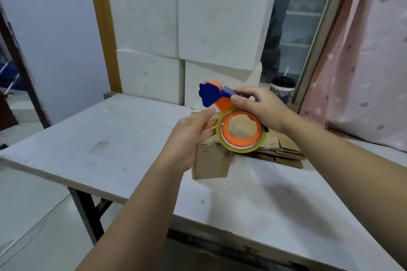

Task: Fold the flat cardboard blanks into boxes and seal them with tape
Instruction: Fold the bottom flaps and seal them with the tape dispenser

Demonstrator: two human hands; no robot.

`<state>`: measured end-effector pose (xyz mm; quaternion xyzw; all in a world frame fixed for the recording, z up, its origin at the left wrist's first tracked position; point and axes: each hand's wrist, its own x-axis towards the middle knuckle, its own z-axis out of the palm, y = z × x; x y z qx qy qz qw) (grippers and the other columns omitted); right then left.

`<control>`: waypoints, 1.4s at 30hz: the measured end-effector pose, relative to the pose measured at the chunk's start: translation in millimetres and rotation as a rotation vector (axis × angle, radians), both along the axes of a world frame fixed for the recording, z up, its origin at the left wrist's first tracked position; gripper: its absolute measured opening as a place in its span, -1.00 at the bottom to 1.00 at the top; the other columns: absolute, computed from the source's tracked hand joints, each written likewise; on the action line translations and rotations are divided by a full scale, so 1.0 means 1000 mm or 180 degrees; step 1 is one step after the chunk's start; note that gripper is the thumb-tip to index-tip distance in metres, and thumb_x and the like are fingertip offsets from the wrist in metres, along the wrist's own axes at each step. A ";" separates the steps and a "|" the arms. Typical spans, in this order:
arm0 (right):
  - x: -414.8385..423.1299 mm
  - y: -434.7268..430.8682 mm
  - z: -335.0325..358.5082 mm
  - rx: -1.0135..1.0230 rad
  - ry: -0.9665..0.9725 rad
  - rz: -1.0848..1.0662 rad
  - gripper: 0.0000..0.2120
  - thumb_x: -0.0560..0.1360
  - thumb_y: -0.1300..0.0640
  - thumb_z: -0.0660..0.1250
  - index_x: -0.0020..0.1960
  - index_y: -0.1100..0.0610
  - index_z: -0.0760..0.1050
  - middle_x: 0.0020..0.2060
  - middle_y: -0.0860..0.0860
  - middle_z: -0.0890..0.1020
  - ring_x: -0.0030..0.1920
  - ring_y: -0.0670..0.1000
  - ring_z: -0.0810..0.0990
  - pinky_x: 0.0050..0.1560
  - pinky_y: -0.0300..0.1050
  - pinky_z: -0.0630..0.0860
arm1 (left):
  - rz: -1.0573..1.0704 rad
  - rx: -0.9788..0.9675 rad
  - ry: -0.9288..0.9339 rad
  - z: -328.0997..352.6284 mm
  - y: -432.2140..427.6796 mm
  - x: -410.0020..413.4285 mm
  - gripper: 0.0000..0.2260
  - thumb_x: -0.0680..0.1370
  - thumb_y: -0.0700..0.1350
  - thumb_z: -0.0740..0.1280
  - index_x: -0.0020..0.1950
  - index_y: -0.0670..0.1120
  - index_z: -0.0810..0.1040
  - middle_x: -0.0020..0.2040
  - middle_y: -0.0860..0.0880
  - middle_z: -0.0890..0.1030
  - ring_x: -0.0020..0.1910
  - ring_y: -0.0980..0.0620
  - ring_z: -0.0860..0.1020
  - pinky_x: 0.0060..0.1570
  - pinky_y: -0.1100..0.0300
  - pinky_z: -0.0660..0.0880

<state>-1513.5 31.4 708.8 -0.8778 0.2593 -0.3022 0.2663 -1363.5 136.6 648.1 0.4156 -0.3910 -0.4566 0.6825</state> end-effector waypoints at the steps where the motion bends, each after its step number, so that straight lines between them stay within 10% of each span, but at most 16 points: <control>1: 0.002 0.000 0.000 -0.0070 0.0034 -0.0018 -0.80 0.44 -0.28 0.20 -0.03 -0.25 0.50 -0.11 -0.13 0.65 -0.06 -0.16 0.59 -0.05 -0.20 0.48 | 0.0092 0.0036 0.0059 -0.002 -0.001 0.000 -0.83 0.56 -0.08 0.30 0.05 -0.15 0.58 -0.04 -0.03 0.70 0.03 0.06 0.64 0.01 0.23 0.57; 14: 0.009 0.006 0.001 -0.0562 0.0548 -0.0075 -0.46 0.34 -0.38 0.31 0.19 -0.09 0.52 0.02 0.05 0.56 0.02 -0.01 0.51 0.06 -0.17 0.42 | 0.0980 0.0142 0.1474 -0.011 -0.002 -0.004 -0.61 0.58 0.20 0.14 0.03 -0.09 0.53 -0.10 0.03 0.70 -0.10 0.12 0.66 0.12 0.16 0.47; 20: 0.015 0.014 0.004 -0.0815 0.0812 -0.0011 -0.32 0.32 -0.41 0.32 0.29 -0.02 0.50 0.00 0.02 0.52 0.01 -0.03 0.48 -0.03 -0.23 0.40 | 0.1045 0.0325 0.1780 -0.004 0.003 -0.001 -0.93 0.55 -0.17 0.32 -0.11 -0.13 0.56 -0.29 -0.06 0.68 -0.32 0.05 0.66 -0.37 0.26 0.57; 29: 0.011 0.008 0.007 -0.0616 0.0988 0.0029 -0.26 0.29 -0.40 0.30 0.35 -0.04 0.41 0.10 -0.04 0.51 0.08 -0.07 0.45 -0.04 -0.36 0.33 | 0.1228 0.0524 0.1336 -0.013 0.003 0.010 -0.92 0.55 -0.25 0.30 -0.02 -0.13 0.57 -0.11 -0.08 0.70 -0.08 0.04 0.67 -0.01 0.13 0.55; 34: 0.006 0.004 0.012 -0.0570 0.1302 0.0167 -0.20 0.19 -0.40 0.39 0.36 -0.14 0.33 0.13 -0.15 0.45 0.07 -0.13 0.44 -0.09 -0.40 0.33 | 0.1268 0.0539 0.1415 -0.019 0.002 0.008 -0.95 0.55 -0.25 0.31 -0.09 -0.17 0.56 -0.23 -0.08 0.70 -0.18 0.04 0.67 -0.15 0.18 0.59; 42: -0.001 0.001 -0.005 0.0525 0.0195 0.0386 -0.32 0.20 -0.19 0.53 0.24 -0.29 0.31 0.05 -0.30 0.52 0.02 -0.30 0.56 -0.09 -0.39 0.51 | 0.1339 0.0680 0.1646 -0.035 0.011 0.008 -0.93 0.55 -0.27 0.29 -0.11 -0.22 0.54 -0.31 -0.07 0.68 -0.29 0.06 0.66 -0.19 0.15 0.60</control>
